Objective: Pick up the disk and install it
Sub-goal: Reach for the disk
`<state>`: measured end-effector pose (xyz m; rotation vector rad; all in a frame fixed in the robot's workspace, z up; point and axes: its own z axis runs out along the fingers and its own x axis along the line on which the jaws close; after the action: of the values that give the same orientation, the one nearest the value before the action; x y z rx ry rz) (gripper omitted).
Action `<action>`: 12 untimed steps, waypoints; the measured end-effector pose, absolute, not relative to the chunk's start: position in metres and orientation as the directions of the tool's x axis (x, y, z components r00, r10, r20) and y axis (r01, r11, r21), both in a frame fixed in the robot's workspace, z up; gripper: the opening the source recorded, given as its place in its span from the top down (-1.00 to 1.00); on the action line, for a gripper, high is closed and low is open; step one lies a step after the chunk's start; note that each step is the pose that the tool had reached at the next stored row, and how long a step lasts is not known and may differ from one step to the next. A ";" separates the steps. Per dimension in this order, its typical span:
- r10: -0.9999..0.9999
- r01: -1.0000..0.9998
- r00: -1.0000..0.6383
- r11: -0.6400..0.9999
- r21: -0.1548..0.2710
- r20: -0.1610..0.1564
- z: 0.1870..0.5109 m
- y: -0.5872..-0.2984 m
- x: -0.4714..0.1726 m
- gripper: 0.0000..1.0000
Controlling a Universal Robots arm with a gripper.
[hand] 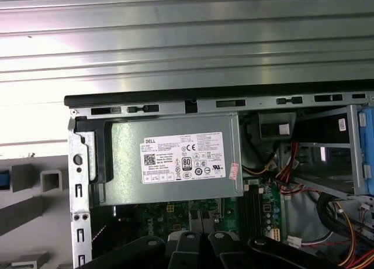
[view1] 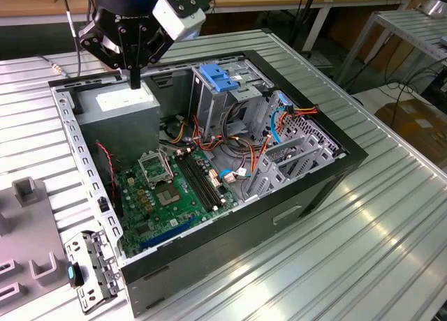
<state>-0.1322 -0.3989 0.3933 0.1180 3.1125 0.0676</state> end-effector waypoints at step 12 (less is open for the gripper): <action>0.076 0.075 -0.997 0.996 0.044 -0.025 0.393 -0.399 -0.143 0.79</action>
<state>-0.1433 -0.3989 0.3933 0.1180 3.1124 0.0677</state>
